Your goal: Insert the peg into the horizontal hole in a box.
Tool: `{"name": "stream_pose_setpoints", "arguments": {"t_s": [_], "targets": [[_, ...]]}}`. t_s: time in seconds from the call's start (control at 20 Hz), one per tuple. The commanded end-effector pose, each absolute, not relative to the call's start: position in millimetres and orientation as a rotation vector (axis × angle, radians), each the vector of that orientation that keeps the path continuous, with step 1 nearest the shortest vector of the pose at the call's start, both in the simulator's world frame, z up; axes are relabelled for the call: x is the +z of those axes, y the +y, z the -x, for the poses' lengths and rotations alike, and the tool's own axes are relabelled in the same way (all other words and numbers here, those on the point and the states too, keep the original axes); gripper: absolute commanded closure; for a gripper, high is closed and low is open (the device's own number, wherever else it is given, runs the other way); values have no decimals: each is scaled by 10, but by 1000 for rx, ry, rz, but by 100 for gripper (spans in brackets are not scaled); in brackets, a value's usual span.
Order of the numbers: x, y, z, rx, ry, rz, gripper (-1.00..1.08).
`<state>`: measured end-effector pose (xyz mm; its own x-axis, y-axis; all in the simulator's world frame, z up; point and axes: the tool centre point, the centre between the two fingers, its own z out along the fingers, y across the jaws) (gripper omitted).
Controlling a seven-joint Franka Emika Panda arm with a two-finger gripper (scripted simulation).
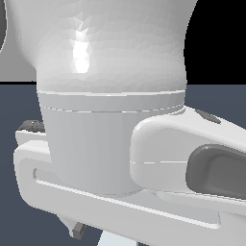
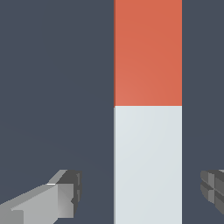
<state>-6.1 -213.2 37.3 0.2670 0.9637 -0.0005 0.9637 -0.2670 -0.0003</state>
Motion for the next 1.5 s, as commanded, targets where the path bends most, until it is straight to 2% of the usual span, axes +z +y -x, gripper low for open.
{"name": "stream_pose_setpoints", "arguments": {"t_s": [0.0, 0.25, 0.3, 1.0, 1.45], "targets": [[258, -2130, 62, -1, 1902, -2501, -92], [192, -2136, 50, -1, 1902, -2501, -92], [192, -2136, 50, -1, 1902, -2501, 108], [220, -2068, -3, 0, 1921, -2486, 108], [450, -1412, -452, -2, 2089, -2344, 108]]}}
